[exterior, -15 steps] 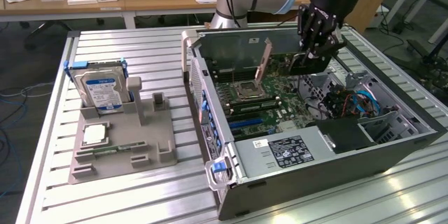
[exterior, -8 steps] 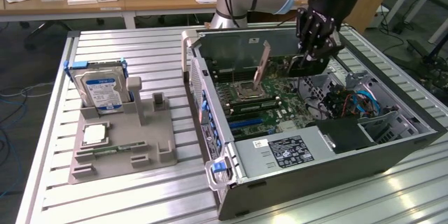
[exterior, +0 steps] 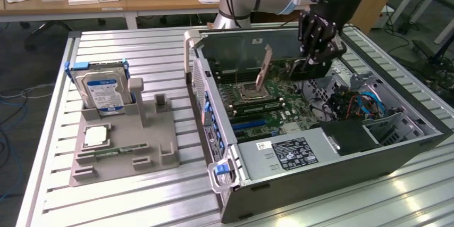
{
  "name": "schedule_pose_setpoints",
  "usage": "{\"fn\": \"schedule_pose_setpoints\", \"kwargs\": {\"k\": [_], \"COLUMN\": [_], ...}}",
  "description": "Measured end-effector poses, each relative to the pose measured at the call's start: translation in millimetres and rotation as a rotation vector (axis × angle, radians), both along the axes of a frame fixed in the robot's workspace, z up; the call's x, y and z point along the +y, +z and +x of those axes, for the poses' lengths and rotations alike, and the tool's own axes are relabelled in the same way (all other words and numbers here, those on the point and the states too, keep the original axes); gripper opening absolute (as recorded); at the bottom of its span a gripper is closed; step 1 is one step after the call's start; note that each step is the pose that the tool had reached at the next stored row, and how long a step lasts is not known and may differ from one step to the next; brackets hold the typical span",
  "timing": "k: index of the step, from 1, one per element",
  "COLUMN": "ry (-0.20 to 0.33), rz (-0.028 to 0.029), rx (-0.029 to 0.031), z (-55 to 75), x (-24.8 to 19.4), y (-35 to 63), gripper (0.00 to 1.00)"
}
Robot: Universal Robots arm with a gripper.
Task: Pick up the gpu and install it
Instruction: 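Insert the gpu into the slot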
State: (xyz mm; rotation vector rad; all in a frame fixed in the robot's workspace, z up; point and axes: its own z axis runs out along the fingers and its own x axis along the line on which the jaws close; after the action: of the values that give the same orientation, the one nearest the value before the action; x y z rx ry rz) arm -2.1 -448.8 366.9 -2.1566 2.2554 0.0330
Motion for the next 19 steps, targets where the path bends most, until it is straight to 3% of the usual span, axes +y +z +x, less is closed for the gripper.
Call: {"fn": "schedule_pose_setpoints", "kwargs": {"k": [6,11,19], "ry": [0.000,0.000,0.000], "rz": [0.0034,0.0036,0.0052], "rx": [-0.0004,-0.0005,-0.0005], "z": [-10.8,-11.9,-12.5], "x": [0.0,0.0,0.0], "y": [-6.7,-14.4,-16.6], "gripper": [0.27,0.27,0.27]}}
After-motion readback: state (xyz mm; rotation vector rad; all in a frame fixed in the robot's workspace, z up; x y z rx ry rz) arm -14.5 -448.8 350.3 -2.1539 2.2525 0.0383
